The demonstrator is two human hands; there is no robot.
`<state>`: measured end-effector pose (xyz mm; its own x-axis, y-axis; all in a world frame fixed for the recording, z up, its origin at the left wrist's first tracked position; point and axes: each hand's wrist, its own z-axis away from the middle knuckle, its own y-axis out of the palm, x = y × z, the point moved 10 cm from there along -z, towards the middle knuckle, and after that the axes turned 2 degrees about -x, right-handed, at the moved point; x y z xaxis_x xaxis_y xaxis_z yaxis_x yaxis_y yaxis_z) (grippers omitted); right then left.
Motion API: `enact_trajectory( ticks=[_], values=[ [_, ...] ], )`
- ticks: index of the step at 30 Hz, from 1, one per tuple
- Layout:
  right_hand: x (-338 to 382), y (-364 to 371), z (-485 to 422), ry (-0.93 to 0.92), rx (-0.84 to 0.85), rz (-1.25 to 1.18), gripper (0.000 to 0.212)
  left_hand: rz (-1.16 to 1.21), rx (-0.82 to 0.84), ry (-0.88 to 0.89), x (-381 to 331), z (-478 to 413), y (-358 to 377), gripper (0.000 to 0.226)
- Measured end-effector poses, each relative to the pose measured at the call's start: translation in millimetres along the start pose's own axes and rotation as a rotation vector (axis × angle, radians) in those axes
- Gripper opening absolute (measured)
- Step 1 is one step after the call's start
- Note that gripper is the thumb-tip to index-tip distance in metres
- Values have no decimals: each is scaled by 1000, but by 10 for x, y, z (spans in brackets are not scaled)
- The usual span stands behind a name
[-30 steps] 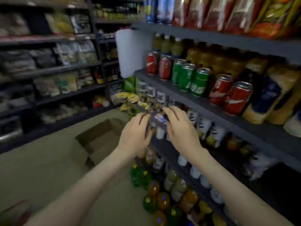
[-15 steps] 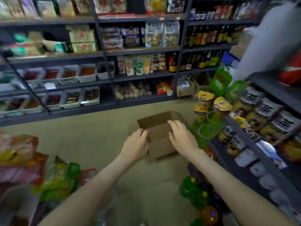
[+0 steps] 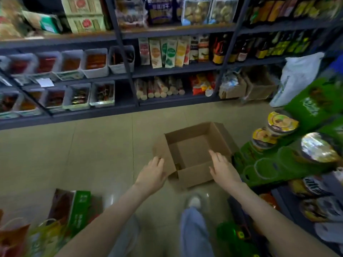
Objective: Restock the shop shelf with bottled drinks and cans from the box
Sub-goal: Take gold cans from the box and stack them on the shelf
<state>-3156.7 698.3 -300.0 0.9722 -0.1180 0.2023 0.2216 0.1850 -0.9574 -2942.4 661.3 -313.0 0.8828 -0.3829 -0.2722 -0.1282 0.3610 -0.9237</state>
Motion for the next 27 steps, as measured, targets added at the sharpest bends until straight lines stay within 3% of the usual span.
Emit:
enact_trajectory(
  ticks=[5,8,12,15,21,24,27],
  values=[
    [-164,240,-1214,-32,102,-41,62,11,108,-134,445,-942,186,54],
    [-220,442,-1921,-74,132,-36,62,-123,138,-134,639,-1614,284,52],
    [-392,1126,-2788,-99,205,-5,65,-173,117,-170,977,-2533,653,53],
    [-537,2048,-3328,-126,299,21,71,-120,136,-215,1318,-3106,1388,60],
    [-885,4558,-3934,-181,535,61,85,-150,220,-211,1907,-3988,3379,77],
    [-979,5603,-3974,-191,663,27,83,-127,139,-94,1944,-4208,4120,78],
    [-1051,6494,-3879,-143,899,-132,75,-78,71,43,1942,-4270,4640,71]
  ],
)
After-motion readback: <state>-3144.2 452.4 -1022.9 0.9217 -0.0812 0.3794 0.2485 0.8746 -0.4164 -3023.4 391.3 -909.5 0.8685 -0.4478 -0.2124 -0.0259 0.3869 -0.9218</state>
